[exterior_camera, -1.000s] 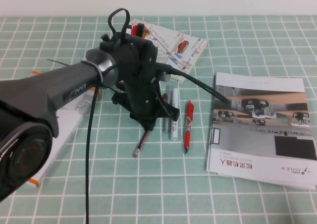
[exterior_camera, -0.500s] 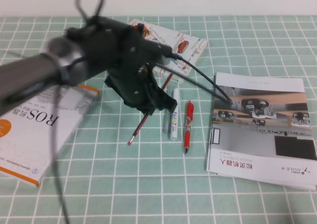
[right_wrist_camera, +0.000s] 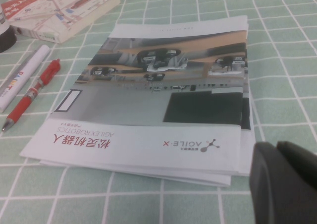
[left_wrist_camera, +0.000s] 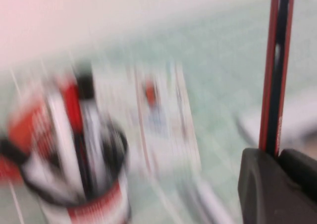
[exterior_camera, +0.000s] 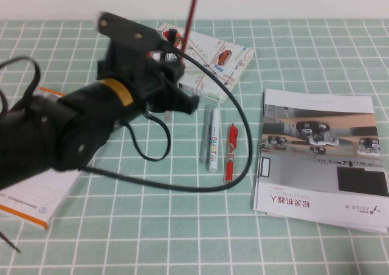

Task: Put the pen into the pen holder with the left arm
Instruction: Place the pen onto the pen holder

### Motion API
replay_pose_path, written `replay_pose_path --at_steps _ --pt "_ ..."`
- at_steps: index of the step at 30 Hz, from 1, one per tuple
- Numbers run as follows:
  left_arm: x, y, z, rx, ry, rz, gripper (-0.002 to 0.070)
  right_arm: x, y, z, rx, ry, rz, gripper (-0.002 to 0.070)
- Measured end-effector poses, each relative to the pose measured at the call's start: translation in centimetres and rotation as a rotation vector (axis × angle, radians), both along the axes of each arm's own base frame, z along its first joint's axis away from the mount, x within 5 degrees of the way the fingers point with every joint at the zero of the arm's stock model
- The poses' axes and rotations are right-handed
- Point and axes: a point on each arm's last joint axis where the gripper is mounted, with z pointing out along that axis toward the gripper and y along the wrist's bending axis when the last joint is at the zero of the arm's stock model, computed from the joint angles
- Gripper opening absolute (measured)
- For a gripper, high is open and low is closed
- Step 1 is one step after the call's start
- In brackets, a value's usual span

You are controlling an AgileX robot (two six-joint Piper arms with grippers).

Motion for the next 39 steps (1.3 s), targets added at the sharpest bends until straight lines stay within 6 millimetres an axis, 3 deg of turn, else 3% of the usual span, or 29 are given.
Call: replay_pose_path --at_steps 3,8,12,19,28,39 --pt "0.4 0.9 0.3 -0.079 -0.118 0.021 0.0020 0.0 0.0 0.0 0.000 0.000 0.000 -0.0020" --pt "2.9 2.7 0.0 -0.235 -0.241 0.100 0.0020 0.0 0.0 0.0 0.000 0.000 0.000 -0.0020" --pt "5.4 3.7 -1.5 -0.327 -0.220 0.156 0.0020 0.0 0.0 0.0 0.000 0.000 0.000 -0.0020" --pt "9.2 2.6 -4.6 -0.323 -0.185 0.159 0.0020 0.0 0.0 0.0 0.000 0.000 0.000 -0.0020" --pt "12.9 1.2 -6.0 -0.338 -0.213 0.155 0.0020 0.0 0.0 0.0 0.000 0.000 0.000 -0.0020" --pt "14.1 0.7 -8.5 -0.255 -0.178 0.148 0.0020 0.0 0.0 0.0 0.000 0.000 0.000 -0.0020"
